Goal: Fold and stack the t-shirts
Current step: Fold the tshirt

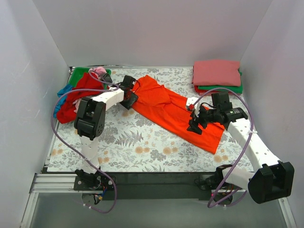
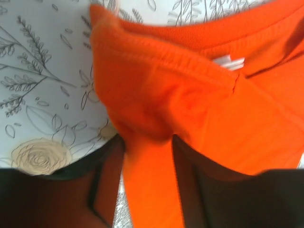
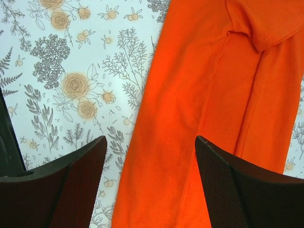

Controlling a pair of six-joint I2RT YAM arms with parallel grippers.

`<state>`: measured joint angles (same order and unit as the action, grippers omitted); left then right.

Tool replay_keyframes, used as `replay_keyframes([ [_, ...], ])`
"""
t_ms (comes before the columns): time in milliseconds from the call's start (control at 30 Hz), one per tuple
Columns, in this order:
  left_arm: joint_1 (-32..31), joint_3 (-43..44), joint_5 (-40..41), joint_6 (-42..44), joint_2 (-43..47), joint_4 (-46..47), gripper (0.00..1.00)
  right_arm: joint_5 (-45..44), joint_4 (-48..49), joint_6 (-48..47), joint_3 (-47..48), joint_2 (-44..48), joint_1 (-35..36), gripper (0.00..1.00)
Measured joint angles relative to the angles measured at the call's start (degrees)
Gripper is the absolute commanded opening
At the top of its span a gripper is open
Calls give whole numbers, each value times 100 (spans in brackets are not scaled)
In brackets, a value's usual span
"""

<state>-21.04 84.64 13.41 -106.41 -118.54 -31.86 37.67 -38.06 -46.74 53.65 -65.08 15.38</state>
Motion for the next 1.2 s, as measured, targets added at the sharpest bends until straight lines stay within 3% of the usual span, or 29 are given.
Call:
replay_keyframes([
  [33, 11, 181, 72, -4, -120, -125, 26, -4, -33, -24, -33, 39, 0, 81],
  [133, 61, 468, 133, 109, -317, -348, 15, -4, -68, -70, -61, 85, 2, 81],
  [333, 376, 1047, -76, 817, -680, -505, 14, -46, -166, -264, -63, 48, 22, 77],
  [567, 822, 2675, -1207, 2181, -1672, -656, 34, -1005, -151, -439, -525, -444, 901, 77],
  [600, 868, 2739, -1414, 2380, -1703, -647, 48, -1196, -92, -411, -603, -492, 1115, 77],
  [633, 905, 2739, -1596, 2573, -1703, -619, 52, -1405, -7, -348, -669, -531, 1351, 78],
  [767, 944, 2549, -1832, 3126, -1438, -531, 56, -2297, 376, 0, -763, -817, 2225, 80],
  [900, 940, 1856, -1799, 3519, -629, -337, 59, -3270, 852, 466, -763, -1432, 2776, 77],
  [1000, 931, 852, -1670, 3727, 686, 13, 72, -3823, 1051, 717, -761, -1757, 2870, 72],
  [1067, 929, 98, -1526, 3818, 1816, 343, 82, -4059, 1134, 817, -763, -1862, 2887, 63],
  [1200, 966, -1198, -1392, 3893, 4249, 1121, 86, -4249, 1266, 992, -820, -1888, 2900, 36],
])
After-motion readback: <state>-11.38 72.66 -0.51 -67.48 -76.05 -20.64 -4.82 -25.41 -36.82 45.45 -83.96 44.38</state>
